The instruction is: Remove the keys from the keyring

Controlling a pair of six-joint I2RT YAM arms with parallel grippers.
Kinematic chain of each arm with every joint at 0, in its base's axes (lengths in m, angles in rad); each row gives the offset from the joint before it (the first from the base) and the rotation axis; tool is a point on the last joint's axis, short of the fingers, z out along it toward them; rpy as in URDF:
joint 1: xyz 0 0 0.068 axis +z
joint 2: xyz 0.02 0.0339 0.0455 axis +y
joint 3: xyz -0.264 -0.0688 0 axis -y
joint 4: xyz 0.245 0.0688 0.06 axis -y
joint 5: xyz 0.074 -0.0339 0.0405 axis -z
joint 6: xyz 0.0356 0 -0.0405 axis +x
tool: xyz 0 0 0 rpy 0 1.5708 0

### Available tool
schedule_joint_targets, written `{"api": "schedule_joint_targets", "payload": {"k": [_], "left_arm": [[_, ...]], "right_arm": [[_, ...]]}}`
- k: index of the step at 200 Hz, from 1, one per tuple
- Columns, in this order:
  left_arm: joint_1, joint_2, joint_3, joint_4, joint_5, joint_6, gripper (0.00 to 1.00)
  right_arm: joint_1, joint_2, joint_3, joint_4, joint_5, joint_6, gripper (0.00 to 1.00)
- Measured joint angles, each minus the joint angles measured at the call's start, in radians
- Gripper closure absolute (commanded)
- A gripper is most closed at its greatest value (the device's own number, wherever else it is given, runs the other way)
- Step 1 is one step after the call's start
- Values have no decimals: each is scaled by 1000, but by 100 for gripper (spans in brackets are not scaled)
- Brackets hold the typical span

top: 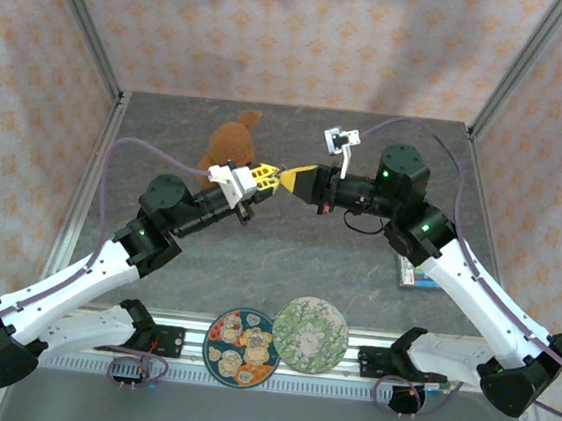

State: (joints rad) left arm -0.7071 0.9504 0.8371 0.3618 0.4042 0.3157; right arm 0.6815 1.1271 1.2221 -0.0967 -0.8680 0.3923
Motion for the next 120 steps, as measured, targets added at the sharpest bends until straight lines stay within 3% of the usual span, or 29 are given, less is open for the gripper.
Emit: {"api": "schedule_joint_targets", "payload": {"k": [57, 120], "left_arm": [[-11, 0, 27, -50, 2, -23, 100], [-33, 21, 116, -226, 109, -83, 100]], "right_arm": [[-4, -52, -54, 35, 23, -50, 100], [26, -224, -222, 89, 91, -388, 100]]}}
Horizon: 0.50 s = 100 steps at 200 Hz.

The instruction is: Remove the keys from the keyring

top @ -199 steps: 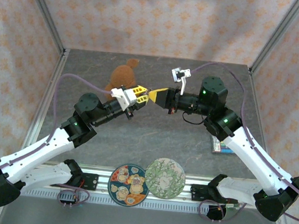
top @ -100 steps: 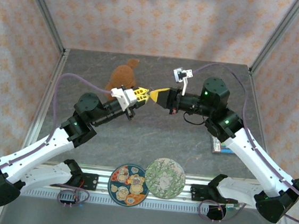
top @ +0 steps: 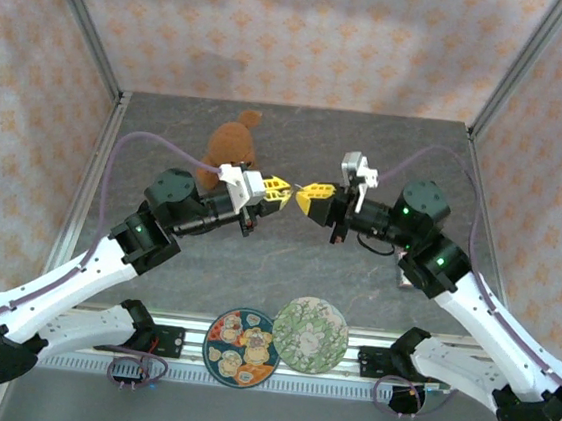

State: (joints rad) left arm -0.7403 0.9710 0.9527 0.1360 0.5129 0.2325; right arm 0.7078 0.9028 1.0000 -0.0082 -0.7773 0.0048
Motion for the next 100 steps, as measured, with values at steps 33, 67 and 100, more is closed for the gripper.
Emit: {"api": "schedule_joint_targets", "payload": {"k": [33, 67, 100], "left_arm": [[0, 11, 29, -73, 44, -19, 100], [0, 12, 43, -124, 57, -27, 100], [2, 11, 45, -149, 73, -31, 100]], "right_arm": [[43, -37, -20, -35, 61, -200, 100], [73, -48, -16, -81, 105, -362, 100], [85, -48, 4, -137, 112, -465, 100]]}}
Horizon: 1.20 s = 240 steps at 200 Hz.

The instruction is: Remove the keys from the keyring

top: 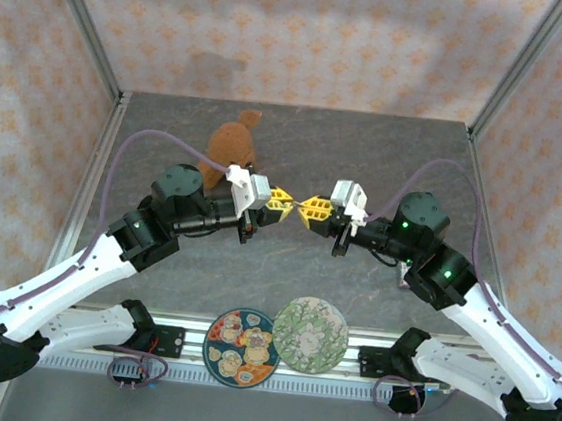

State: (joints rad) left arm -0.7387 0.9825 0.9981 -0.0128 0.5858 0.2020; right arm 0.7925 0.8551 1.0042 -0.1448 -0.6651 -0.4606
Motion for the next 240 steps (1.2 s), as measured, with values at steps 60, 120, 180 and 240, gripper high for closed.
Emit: {"api": "schedule_joint_targets", "payload": {"k": [60, 120, 180, 240], "left_arm": [[28, 0, 0, -19, 79, -44, 100], [70, 5, 12, -29, 182, -99, 100], [92, 21, 69, -98, 231, -98, 100], [109, 21, 82, -174, 246, -93, 100]], "right_arm": [[45, 0, 23, -59, 40, -114, 100], [113, 14, 74, -128, 121, -200, 100], [191, 64, 186, -245, 229, -286, 100], [267, 126, 272, -357, 348, -372, 100]]}}
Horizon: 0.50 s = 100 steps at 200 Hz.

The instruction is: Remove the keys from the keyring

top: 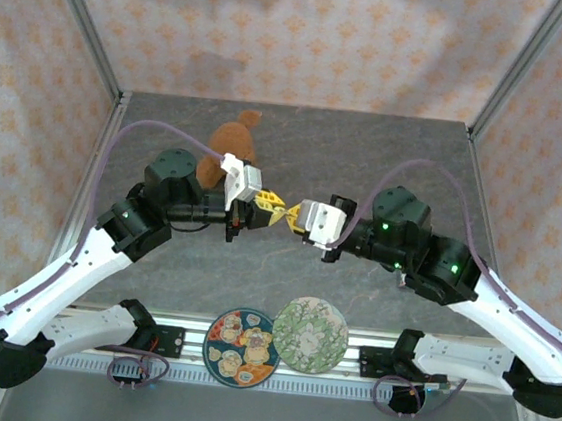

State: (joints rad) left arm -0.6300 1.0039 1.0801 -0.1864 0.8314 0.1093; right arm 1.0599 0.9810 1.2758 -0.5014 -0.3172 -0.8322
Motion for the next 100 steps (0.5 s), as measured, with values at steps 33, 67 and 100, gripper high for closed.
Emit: {"api": "schedule_joint_targets", "payload": {"k": [33, 67, 100], "left_arm": [[10, 5, 10, -52, 1, 20, 100], [18, 6, 18, -78, 0, 22, 100], [23, -30, -8, -15, 10, 2, 100]], "right_arm": [[29, 43, 47, -56, 51, -43, 100], [30, 54, 56, -60, 54, -54, 100], [17, -23, -61, 92, 10, 14, 100]]}}
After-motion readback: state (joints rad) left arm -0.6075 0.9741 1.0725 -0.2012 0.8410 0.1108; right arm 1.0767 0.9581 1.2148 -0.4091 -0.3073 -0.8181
